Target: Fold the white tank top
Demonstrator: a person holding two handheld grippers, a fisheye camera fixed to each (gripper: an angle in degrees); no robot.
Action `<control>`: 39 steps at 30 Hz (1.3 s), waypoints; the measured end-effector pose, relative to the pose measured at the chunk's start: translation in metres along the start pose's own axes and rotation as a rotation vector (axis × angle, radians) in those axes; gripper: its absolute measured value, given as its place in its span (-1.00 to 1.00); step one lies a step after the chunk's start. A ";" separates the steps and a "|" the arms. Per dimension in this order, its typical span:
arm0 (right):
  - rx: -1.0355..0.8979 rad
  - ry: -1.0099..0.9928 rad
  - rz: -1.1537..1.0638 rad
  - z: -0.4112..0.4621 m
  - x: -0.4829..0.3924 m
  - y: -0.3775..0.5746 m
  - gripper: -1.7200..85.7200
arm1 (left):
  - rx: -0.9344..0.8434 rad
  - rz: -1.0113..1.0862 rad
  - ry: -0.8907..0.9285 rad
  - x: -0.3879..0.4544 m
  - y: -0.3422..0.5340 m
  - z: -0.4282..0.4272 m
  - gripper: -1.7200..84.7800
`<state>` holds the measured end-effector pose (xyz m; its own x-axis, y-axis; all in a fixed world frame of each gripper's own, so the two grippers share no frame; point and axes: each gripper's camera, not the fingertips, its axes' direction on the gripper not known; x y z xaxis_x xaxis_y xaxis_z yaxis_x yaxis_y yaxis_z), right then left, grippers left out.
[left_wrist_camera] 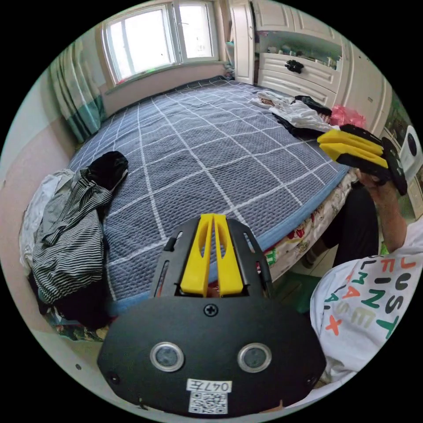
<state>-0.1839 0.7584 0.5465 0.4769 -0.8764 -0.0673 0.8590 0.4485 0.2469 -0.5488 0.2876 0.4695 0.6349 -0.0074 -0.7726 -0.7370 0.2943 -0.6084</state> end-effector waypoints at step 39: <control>-0.010 -0.402 -0.446 0.459 -0.304 -0.552 -0.96 | 0.153 -0.482 0.238 -0.271 0.246 -0.040 -0.98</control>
<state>-0.8883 0.6972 0.8741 -0.0364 -0.9773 0.2087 0.9627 0.0218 0.2698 -0.9120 0.3239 0.5220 0.8088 -0.3856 -0.4441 -0.3232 0.3393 -0.8834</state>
